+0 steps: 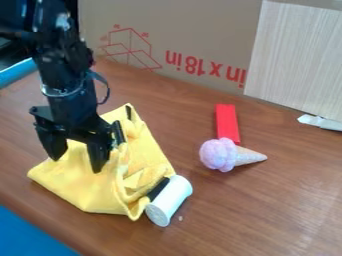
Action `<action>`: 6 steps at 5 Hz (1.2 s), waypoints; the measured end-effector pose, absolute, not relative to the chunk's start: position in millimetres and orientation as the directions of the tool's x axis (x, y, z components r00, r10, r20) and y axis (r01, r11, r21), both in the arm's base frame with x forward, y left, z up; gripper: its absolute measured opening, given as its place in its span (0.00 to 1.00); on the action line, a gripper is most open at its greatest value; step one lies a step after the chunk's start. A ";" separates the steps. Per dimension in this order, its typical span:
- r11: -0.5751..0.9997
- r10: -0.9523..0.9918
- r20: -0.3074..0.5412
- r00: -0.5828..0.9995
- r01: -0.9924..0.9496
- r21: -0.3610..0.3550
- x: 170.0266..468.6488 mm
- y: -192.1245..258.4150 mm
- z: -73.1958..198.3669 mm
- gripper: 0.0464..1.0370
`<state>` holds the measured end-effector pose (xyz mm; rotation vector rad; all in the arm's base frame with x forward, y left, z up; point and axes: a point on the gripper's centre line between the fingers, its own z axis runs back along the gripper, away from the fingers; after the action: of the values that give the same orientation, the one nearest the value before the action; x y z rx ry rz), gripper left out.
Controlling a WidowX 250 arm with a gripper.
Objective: Move the cloth from bottom to top on the table
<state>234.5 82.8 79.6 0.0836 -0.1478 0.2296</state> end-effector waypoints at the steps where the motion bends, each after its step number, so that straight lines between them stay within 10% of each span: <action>1: 0.953 0.272 0.146 0.951 -0.288 0.095 241.7 103.3 68.0 0.96; 6: 0.806 0.552 0.188 0.812 -0.578 0.128 316.8 172.4 67.4 0.96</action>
<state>316.8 172.4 67.4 0.1828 -0.1445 0.6070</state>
